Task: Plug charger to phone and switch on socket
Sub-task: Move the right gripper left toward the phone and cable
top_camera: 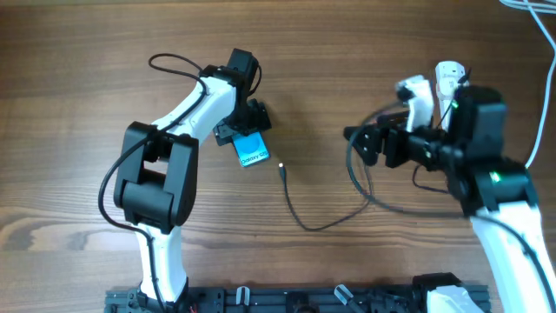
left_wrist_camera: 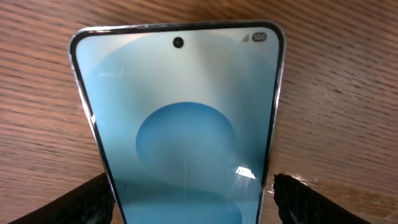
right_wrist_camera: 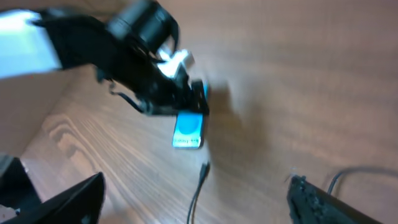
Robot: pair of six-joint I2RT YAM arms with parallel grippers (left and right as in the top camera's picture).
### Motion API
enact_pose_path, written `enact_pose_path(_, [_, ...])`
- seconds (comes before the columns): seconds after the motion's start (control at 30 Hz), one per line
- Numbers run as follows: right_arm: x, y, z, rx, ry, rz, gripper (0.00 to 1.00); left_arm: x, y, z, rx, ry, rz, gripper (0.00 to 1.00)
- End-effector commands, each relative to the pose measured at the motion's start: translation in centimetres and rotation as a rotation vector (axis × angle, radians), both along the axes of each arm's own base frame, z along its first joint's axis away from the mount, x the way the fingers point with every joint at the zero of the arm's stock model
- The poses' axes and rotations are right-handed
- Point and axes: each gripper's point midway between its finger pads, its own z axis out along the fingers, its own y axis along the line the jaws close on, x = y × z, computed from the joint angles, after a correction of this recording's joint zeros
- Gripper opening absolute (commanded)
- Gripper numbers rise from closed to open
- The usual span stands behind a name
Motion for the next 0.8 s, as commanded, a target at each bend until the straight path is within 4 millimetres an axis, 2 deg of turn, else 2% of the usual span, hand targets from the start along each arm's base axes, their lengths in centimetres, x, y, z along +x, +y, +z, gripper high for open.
enact_pose_path(0.0, [0.9,1.3,-3.1,0.017,0.133,0.035,1.00,-1.0,-1.5,-1.0,-0.043,0.037,-0.011,0.85])
enact_pose_path(0.17, [1.5,3.2,-7.6,-0.004,0.264,0.087,1.00,-1.2,-1.5,-1.0,-0.041,0.043,-0.008,0.86])
enact_pose_path(0.27, [1.7,4.5,-9.2,-0.004,0.307,0.106,1.00,-1.5,-1.4,-1.0,-0.037,0.058,0.027,0.86])
enact_pose_path(0.37, [1.9,6.0,-10.6,-0.003,0.335,0.128,1.00,-1.5,-1.4,-1.1,-0.034,0.061,0.051,0.80])
enact_pose_path(0.5, [1.7,8.0,-11.5,-0.004,0.339,0.169,1.00,-1.2,-0.8,-1.1,0.011,0.042,0.049,0.72])
enact_pose_path(0.67, [1.8,8.4,-11.4,-0.005,0.324,0.179,1.00,-1.3,1.3,-1.2,0.129,0.026,0.043,0.75])
enact_pose_path(0.77, [1.9,8.3,-11.6,-0.018,0.322,0.168,1.00,-1.5,1.4,-1.2,0.138,0.034,0.037,0.79])
